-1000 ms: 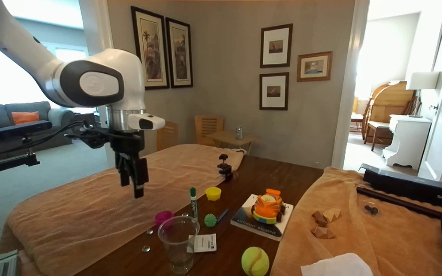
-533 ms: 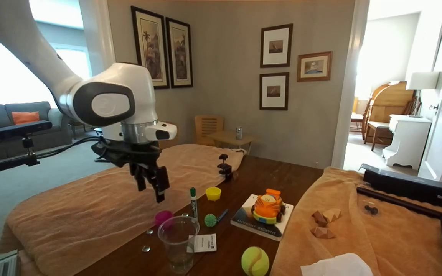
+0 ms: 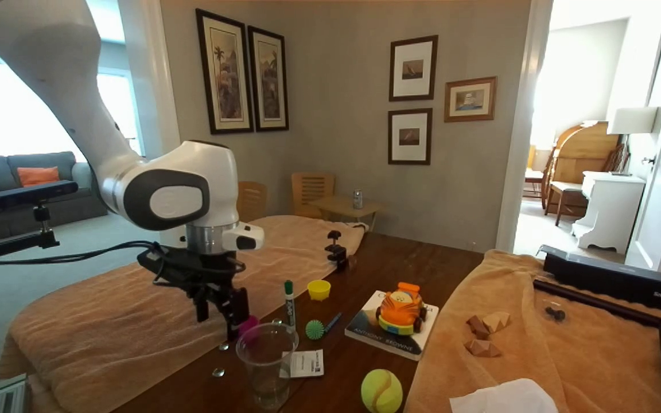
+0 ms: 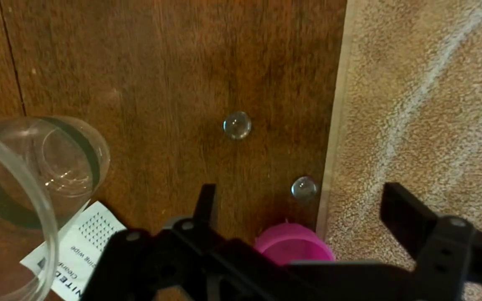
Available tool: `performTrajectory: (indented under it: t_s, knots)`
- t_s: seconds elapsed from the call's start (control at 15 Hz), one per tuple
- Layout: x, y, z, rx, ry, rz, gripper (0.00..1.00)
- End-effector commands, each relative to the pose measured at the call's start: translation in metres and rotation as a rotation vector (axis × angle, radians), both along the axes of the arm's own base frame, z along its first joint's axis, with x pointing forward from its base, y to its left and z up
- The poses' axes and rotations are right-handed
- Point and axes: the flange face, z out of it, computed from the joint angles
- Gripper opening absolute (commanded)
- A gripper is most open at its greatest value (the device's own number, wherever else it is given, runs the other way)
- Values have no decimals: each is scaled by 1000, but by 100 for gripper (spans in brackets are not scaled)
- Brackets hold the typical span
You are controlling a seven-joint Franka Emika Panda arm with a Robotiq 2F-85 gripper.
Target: Put two pebbles in the pink bowl and one pebble in the yellow bowl
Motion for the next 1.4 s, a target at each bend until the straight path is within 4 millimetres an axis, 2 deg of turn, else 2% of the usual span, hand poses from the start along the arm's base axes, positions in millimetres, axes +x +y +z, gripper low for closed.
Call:
performTrajectory:
  t_s: [0.0, 0.33, 0.6, 1.33]
  knots:
    - [-3, 2, -28, -9, 9, 31, 100]
    - [-6, 10, -57, -28, -26, 94, 100]
    - [-11, 15, -72, -44, -44, 140, 100]
    - [-10, 27, -64, -24, -41, 125, 100]
